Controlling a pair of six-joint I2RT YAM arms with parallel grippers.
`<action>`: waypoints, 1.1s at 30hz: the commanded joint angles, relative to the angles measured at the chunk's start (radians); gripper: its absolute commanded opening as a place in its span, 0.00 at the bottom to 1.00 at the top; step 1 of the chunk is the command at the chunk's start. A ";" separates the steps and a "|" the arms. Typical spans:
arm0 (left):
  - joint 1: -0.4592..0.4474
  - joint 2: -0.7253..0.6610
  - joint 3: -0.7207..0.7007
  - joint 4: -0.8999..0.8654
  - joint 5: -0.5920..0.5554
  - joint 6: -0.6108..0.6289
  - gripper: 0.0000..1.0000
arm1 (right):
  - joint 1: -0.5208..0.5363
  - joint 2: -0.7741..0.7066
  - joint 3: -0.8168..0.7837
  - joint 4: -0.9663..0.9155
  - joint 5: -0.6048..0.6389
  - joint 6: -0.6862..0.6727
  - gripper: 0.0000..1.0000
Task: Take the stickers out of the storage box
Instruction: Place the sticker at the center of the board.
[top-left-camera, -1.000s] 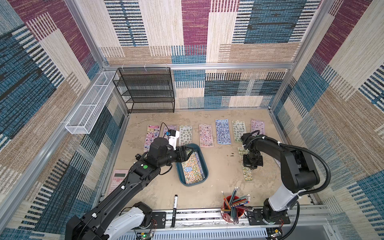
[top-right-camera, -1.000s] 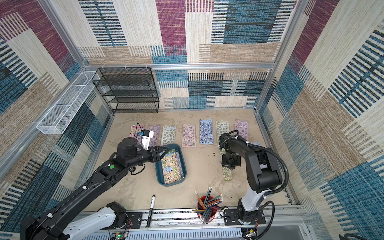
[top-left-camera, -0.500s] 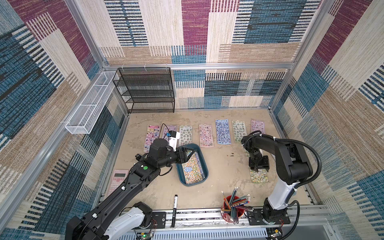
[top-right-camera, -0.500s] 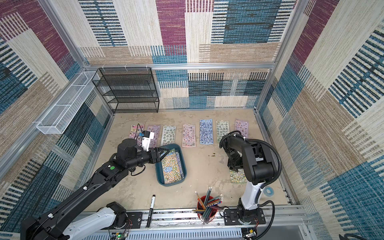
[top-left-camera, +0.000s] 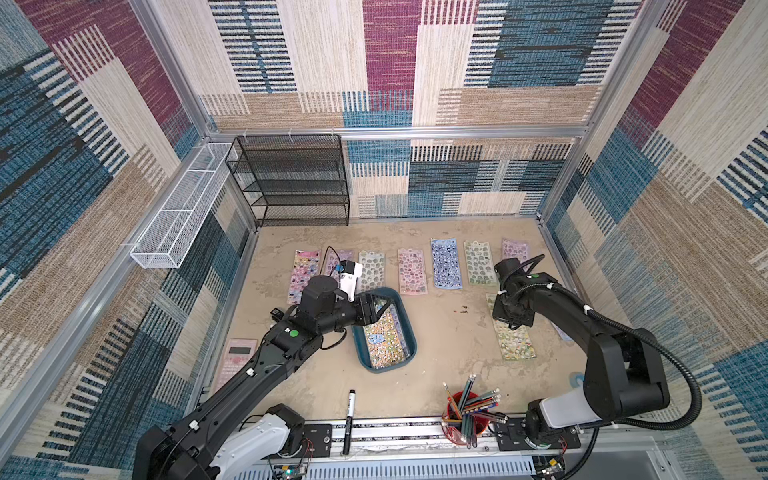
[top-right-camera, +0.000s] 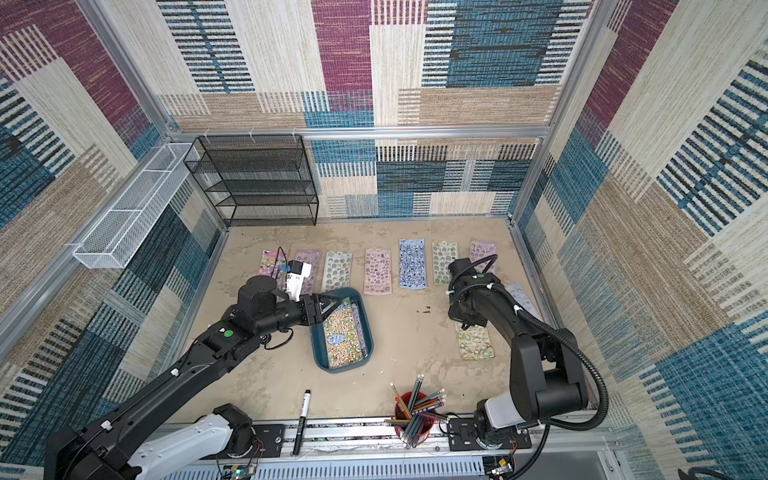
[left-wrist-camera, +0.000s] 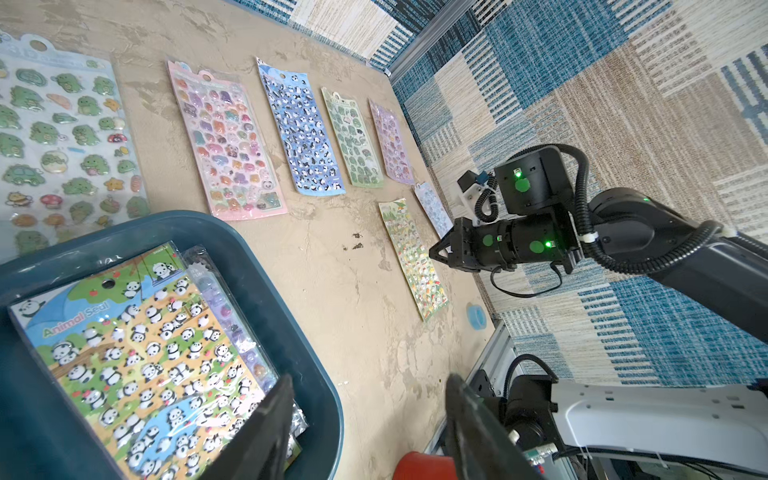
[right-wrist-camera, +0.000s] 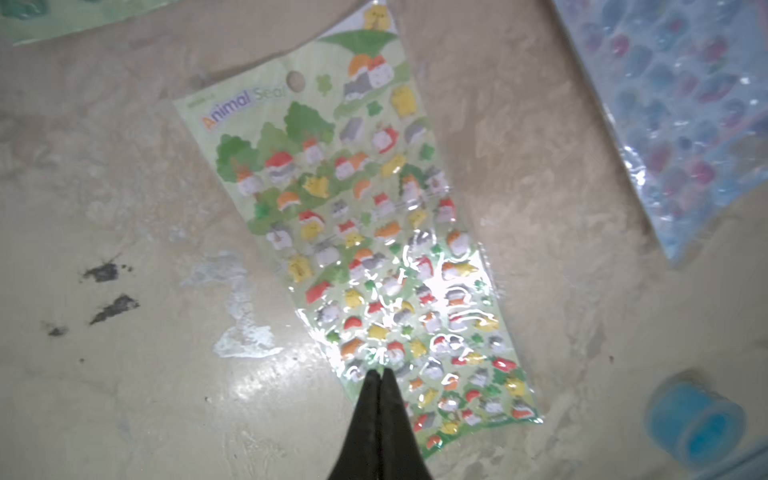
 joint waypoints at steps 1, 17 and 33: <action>0.002 -0.003 -0.007 0.025 0.018 -0.023 0.60 | -0.004 0.015 -0.011 0.141 -0.053 -0.005 0.00; 0.002 0.010 -0.021 0.034 0.008 -0.033 0.60 | -0.179 0.095 -0.170 0.386 -0.105 -0.061 0.00; 0.003 0.025 0.040 -0.044 -0.025 0.003 0.59 | -0.224 -0.042 -0.088 0.299 -0.038 -0.101 0.00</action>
